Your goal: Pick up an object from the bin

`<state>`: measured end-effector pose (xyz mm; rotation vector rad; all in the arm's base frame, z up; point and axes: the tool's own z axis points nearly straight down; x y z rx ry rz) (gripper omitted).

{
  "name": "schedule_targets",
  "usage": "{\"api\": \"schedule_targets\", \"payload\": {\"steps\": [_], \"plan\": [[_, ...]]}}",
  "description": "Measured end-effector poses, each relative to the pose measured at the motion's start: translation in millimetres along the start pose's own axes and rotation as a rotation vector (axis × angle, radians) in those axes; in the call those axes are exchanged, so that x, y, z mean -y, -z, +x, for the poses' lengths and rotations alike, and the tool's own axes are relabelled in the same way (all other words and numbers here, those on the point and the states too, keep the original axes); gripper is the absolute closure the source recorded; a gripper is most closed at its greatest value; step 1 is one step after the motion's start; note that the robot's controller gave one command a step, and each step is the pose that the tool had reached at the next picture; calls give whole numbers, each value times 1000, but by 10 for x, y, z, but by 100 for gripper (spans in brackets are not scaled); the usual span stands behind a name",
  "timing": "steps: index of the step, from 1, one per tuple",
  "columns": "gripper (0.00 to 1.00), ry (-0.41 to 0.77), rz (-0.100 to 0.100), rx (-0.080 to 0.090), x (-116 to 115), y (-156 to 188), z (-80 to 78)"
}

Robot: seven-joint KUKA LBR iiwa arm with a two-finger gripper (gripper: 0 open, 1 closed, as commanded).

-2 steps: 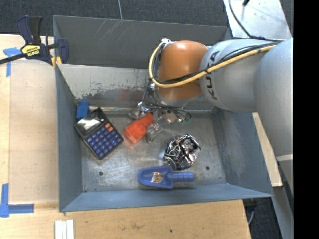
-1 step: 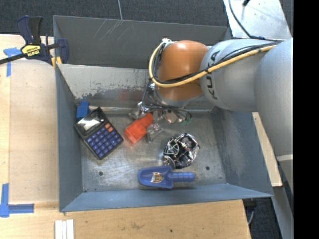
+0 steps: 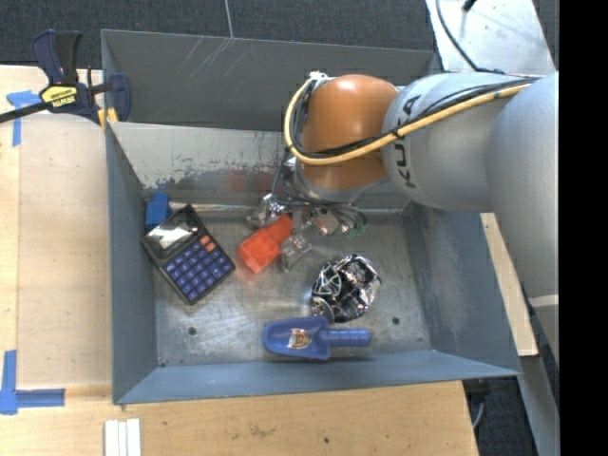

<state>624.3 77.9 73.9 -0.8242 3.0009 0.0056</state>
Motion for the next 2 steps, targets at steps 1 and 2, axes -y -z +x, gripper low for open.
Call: {"api": "schedule_targets", "payload": {"steps": [1,2], "plan": [[100,1,-4,-22,-8,124,37],[100,-1,-6,-30,-6,331,43]]}}
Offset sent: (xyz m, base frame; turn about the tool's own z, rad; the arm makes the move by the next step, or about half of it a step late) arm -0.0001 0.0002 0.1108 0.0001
